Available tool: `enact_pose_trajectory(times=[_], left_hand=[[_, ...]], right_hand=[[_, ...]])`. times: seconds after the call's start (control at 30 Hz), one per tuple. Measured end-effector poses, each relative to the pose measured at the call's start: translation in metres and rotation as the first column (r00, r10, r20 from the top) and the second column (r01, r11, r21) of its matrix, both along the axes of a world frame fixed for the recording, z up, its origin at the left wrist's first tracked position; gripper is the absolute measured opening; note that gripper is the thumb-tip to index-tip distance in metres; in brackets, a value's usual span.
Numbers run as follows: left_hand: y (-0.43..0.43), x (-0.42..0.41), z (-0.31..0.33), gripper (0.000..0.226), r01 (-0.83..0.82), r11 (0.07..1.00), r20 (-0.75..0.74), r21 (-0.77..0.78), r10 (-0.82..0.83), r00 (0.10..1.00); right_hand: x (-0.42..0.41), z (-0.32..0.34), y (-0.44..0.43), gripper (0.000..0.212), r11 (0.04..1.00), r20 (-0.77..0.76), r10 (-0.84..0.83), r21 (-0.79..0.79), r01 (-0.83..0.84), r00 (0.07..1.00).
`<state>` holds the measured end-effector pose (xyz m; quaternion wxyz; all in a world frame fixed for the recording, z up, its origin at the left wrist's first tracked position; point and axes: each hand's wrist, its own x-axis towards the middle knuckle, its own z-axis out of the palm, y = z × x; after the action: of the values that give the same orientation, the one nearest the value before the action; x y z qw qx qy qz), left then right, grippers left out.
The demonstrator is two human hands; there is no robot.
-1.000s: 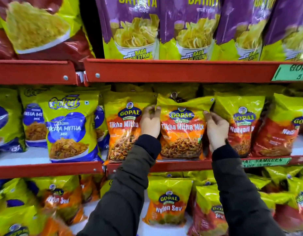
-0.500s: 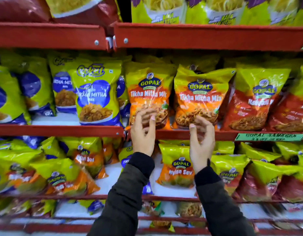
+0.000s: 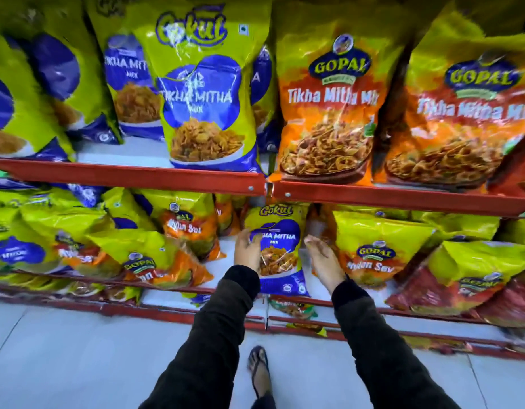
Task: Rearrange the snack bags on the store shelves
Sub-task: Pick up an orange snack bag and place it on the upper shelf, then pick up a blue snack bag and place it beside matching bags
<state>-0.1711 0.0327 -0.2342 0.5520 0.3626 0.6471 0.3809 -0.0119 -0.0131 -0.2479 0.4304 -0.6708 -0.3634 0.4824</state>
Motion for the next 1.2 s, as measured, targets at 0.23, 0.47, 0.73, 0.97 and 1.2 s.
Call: enact_pose_trajectory(times=[0.23,0.47,0.73,0.97,1.2], left_hand=[[0.036,-0.006,-0.031,0.064,0.123,0.964,0.037,-0.234,-0.118,0.992],[0.027,-0.014,-0.029,0.054,0.196,0.963,0.064,-0.183,-0.187,0.98],[-0.037,-0.044,-0.001,0.045,0.182,0.983,0.084,0.003,-0.182,0.98],[-0.106,-0.096,0.043,0.053,-0.02,0.982,0.134,0.19,-0.006,0.991],[-0.115,-0.148,0.13,0.052,-0.284,0.829,0.268,0.482,0.169,0.949]], right_hand=[[-0.025,-0.027,0.041,0.049,0.96,-0.042,-0.012,-0.28,-0.001,0.999],[-0.037,-0.017,0.023,0.045,0.968,-0.076,-0.06,-0.249,0.04,0.995],[-0.06,0.014,-0.045,0.029,0.997,-0.112,-0.054,-0.06,0.048,0.992],[-0.114,0.071,-0.11,0.034,0.986,-0.078,0.044,0.164,-0.031,0.996],[-0.168,0.144,-0.107,0.038,0.906,-0.075,0.15,0.41,-0.107,0.986]])
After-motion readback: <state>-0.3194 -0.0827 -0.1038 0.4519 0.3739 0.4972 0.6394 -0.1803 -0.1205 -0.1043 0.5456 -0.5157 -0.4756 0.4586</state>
